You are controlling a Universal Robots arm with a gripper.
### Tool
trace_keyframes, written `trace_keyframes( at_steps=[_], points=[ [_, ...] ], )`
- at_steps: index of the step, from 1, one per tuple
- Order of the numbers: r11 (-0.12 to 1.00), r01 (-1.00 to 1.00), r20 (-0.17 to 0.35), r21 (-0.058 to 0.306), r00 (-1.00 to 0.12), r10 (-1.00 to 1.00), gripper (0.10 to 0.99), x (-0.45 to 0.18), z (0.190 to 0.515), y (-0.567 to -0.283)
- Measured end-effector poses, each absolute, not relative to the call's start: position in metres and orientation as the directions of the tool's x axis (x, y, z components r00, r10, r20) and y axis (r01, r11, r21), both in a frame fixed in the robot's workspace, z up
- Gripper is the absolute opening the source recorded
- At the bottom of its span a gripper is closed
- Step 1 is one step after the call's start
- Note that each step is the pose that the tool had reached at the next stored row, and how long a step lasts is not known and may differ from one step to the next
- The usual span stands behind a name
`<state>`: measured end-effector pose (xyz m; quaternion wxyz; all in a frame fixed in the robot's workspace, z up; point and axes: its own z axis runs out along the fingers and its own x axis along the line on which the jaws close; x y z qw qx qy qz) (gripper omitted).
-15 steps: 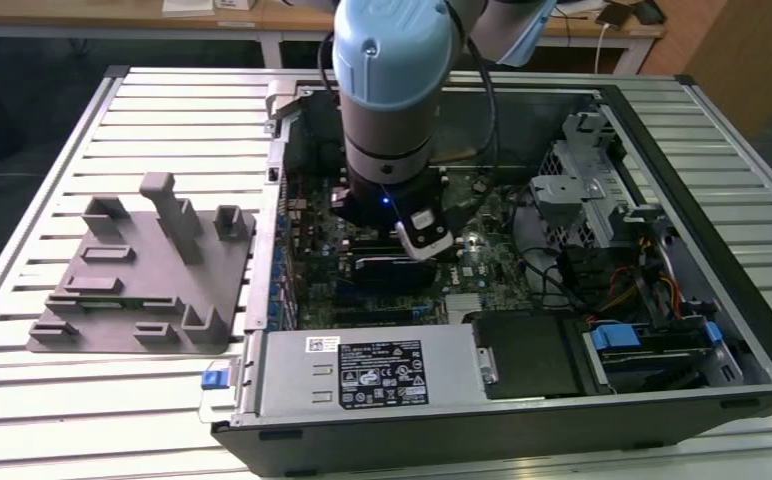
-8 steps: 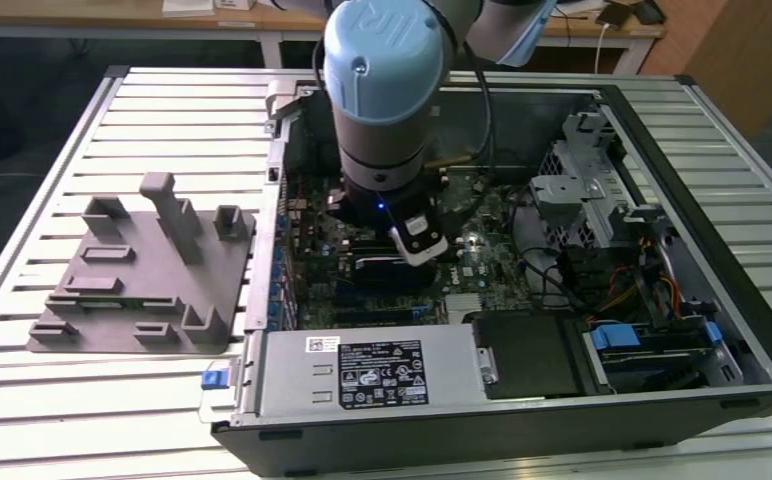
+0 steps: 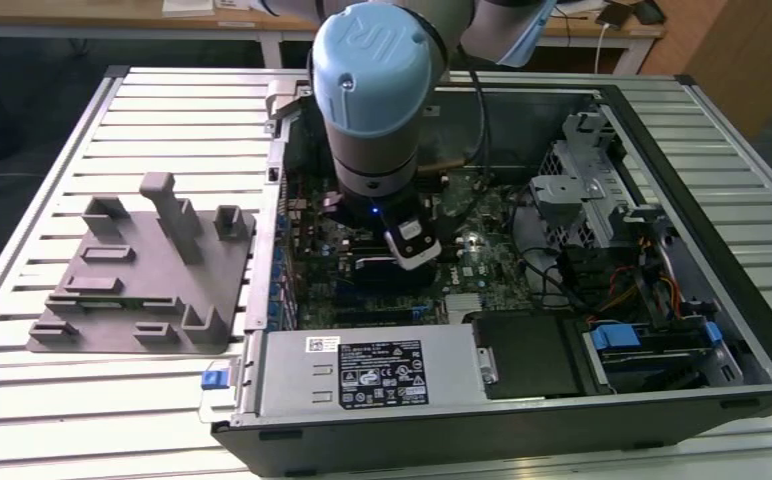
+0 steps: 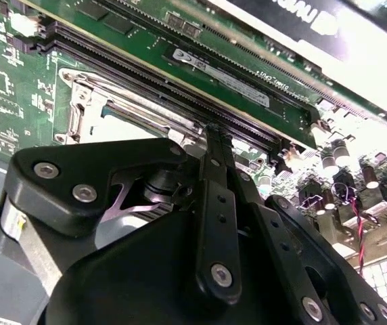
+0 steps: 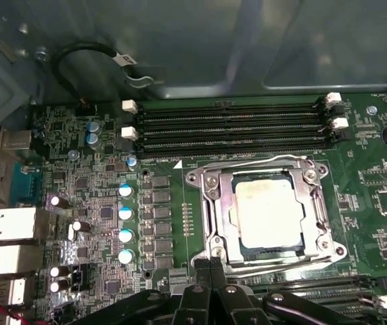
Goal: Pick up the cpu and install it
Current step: 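Install the second cpu locking lever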
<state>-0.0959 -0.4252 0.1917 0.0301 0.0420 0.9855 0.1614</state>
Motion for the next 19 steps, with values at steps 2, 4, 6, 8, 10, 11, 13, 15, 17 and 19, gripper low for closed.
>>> trace_keyframes(
  at_steps=[2, 4, 6, 8, 10, 11, 13, 15, 17, 19],
  points=[
    [0.943, 0.072, -0.048, 0.326, -0.995, 0.093, 0.106, -0.0966, 0.1902, -0.4252],
    [0.942, 0.072, -0.049, 0.328, -0.994, 0.093, 0.106, -0.0967, 0.1890, -0.4252],
    [0.942, 0.072, -0.049, 0.328, -0.994, 0.093, 0.106, -0.0967, 0.1884, -0.4252],
    [0.942, 0.072, -0.049, 0.327, -0.994, 0.093, 0.106, -0.0967, 0.1882, -0.4251],
    [0.942, 0.072, -0.049, 0.326, -0.994, 0.093, 0.106, -0.0968, 0.1872, -0.4250],
    [0.943, 0.072, -0.049, 0.325, -0.994, 0.093, 0.106, -0.0970, 0.1867, -0.4249],
    [0.944, 0.072, -0.049, 0.323, -0.994, 0.093, 0.106, -0.0972, 0.1860, -0.4245],
    [0.944, 0.072, -0.049, 0.321, -0.994, 0.092, 0.106, -0.0972, 0.1857, -0.4243],
    [0.944, 0.072, -0.050, 0.321, -0.994, 0.092, 0.106, -0.0973, 0.1857, -0.4243],
    [0.944, 0.072, -0.050, 0.321, -0.994, 0.093, 0.106, -0.0972, 0.1868, -0.4243]
  ],
)
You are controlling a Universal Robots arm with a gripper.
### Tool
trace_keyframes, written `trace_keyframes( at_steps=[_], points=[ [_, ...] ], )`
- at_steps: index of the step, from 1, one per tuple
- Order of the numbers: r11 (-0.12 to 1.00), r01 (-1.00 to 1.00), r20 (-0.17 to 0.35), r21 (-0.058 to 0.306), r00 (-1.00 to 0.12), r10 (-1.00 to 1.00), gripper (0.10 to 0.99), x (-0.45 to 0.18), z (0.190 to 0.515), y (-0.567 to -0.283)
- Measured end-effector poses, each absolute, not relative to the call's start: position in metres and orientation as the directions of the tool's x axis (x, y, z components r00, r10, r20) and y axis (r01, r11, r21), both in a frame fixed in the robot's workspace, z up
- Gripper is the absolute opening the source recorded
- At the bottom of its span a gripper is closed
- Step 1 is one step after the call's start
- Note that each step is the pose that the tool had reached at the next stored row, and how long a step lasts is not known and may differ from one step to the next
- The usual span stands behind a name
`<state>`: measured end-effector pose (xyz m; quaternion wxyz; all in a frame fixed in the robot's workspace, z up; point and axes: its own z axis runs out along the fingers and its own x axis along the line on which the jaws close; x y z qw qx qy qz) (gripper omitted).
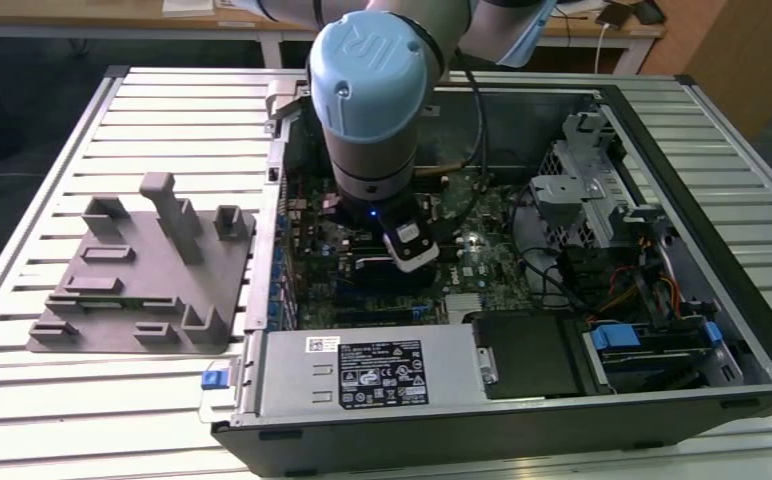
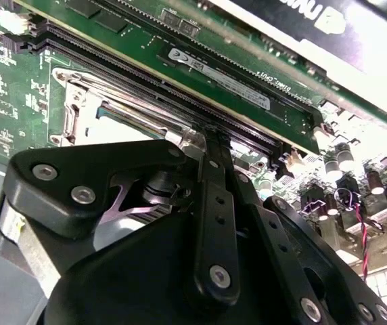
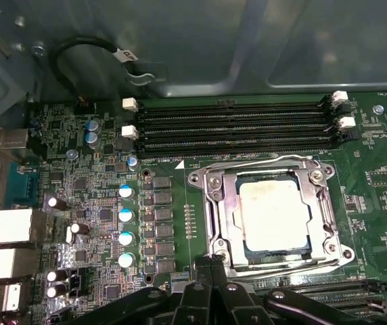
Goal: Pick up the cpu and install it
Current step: 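Install the second cpu locking lever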
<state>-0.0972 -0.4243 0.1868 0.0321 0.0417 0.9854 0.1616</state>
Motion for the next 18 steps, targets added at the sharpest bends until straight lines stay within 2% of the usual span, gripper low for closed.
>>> trace_keyframes(
  at_steps=[10, 18],
  points=[
    [0.946, 0.072, -0.050, 0.316, -0.994, 0.092, 0.106, -0.097, 0.211, -0.424],
    [0.961, 0.076, -0.050, 0.266, -0.994, 0.093, 0.106, -0.089, 0.216, -0.423]
  ],
)
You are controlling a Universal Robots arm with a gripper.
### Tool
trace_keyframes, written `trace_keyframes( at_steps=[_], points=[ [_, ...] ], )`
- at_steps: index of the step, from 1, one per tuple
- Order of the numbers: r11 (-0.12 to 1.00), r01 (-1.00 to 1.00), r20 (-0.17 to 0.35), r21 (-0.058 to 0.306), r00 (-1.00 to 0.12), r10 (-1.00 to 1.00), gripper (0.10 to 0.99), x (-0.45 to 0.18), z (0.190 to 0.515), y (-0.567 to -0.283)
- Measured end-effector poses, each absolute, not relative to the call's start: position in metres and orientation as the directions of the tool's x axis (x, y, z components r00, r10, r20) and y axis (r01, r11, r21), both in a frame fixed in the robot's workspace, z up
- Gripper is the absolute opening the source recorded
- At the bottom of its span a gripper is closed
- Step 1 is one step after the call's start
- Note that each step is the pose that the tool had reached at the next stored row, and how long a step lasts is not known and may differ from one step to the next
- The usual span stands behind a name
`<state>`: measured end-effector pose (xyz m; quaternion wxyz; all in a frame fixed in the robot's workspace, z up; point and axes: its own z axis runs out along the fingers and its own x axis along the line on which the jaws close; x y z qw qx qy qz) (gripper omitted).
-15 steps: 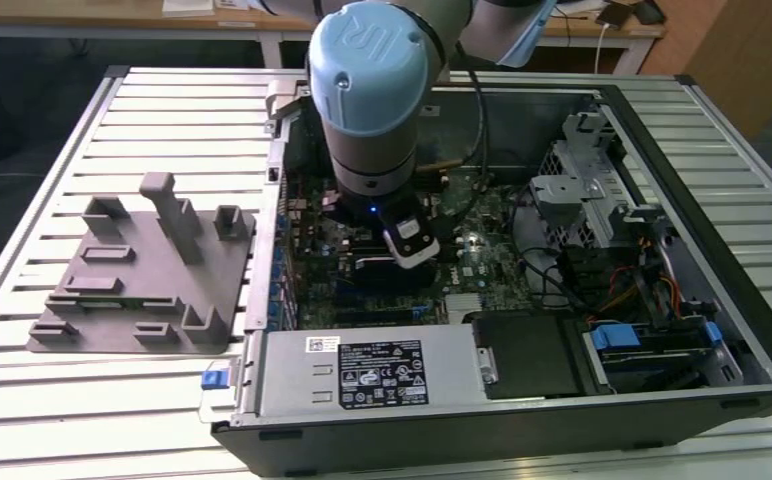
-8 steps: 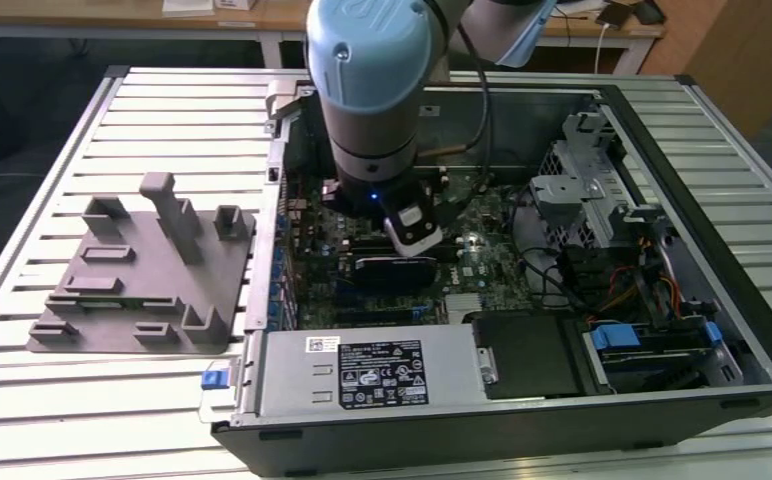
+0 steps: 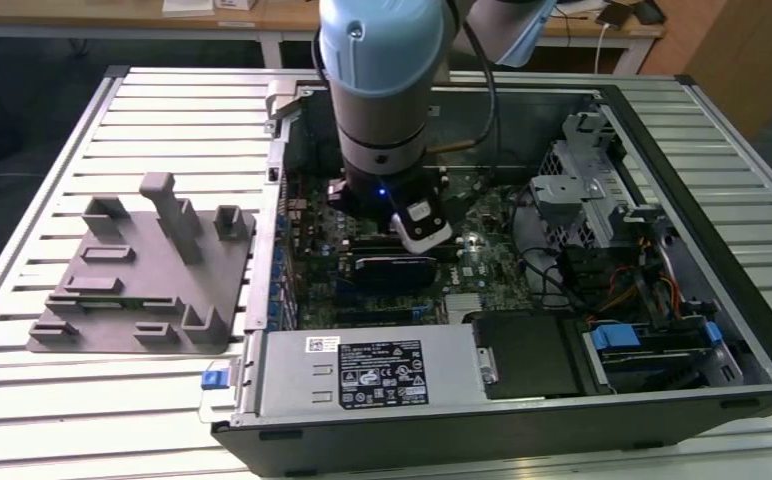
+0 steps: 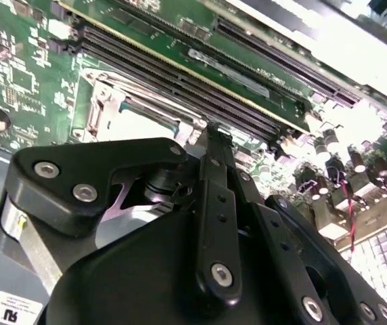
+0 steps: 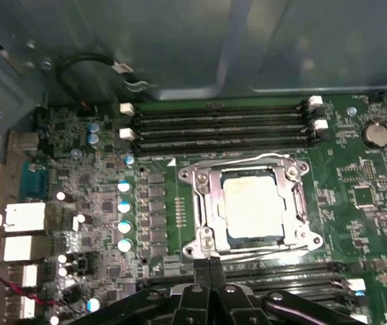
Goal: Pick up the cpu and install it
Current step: 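Install the second cpu locking lever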
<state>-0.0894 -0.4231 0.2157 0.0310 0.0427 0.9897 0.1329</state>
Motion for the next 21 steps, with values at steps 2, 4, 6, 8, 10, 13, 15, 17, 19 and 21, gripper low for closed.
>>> trace_keyframes(
  at_steps=[2, 4, 6, 8, 10, 13, 15, 17, 19, 21],
  points=[
    [0.963, 0.077, -0.050, 0.260, -0.994, 0.093, 0.106, -0.087, 0.216, -0.421],
    [0.964, 0.077, -0.051, 0.253, -0.994, 0.093, 0.106, -0.084, 0.216, -0.419],
    [0.967, 0.077, -0.052, 0.242, -0.994, 0.092, 0.106, -0.082, 0.216, -0.418],
    [0.971, 0.078, -0.052, 0.228, -0.994, 0.092, 0.106, -0.080, 0.216, -0.416],
    [0.973, 0.078, -0.053, 0.218, -0.994, 0.092, 0.106, -0.078, 0.216, -0.414],
    [0.976, 0.078, -0.053, 0.202, -0.994, 0.091, 0.106, -0.073, 0.216, -0.397],
    [0.979, 0.078, -0.054, 0.188, -0.994, 0.090, 0.106, -0.071, 0.216, -0.395],
    [0.982, 0.078, -0.055, 0.172, -0.994, 0.089, 0.106, -0.069, 0.216, -0.393],
    [0.984, 0.078, -0.056, 0.160, -0.995, 0.088, 0.106, -0.067, 0.215, -0.391],
    [0.985, 0.078, -0.056, 0.152, -0.995, 0.088, 0.106, -0.064, 0.215, -0.389]
  ],
)
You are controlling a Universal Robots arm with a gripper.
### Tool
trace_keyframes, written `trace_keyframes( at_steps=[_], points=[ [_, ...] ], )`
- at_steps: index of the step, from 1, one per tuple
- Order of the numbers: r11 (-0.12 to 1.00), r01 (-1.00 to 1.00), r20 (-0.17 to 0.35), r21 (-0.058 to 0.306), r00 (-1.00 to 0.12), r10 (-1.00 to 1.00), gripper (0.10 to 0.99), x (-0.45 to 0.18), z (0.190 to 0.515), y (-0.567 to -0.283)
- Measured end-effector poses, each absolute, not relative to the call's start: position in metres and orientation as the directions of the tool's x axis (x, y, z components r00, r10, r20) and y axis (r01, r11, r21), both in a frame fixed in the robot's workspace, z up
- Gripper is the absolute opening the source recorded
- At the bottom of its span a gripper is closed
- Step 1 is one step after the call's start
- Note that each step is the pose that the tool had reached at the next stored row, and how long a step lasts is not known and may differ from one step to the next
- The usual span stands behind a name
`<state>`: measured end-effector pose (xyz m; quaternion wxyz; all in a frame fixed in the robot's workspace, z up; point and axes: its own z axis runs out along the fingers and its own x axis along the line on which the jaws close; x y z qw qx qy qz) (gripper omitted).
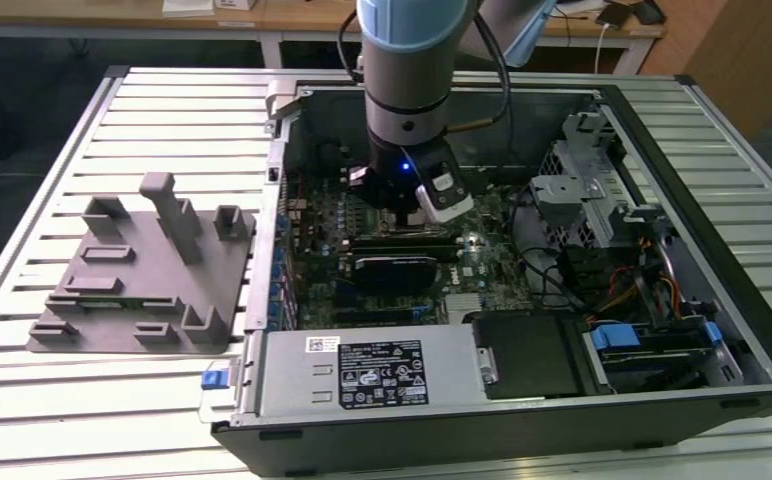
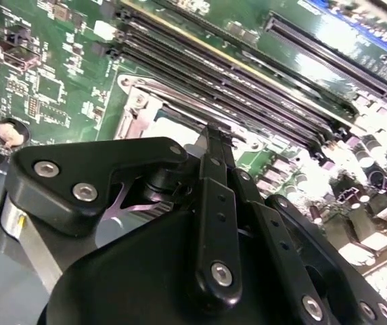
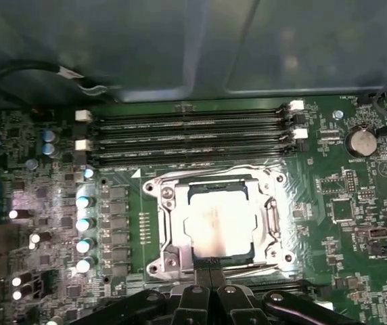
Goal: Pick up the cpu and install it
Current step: 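Install the second cpu locking lever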
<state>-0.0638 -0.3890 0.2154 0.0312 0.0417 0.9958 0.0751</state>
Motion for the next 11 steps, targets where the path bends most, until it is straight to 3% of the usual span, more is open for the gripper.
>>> trace_keyframes(
  at_steps=[11],
  points=[
    [0.990, 0.079, -0.056, 0.114, -0.995, 0.086, 0.106, -0.053, 0.215, -0.368]
  ],
)
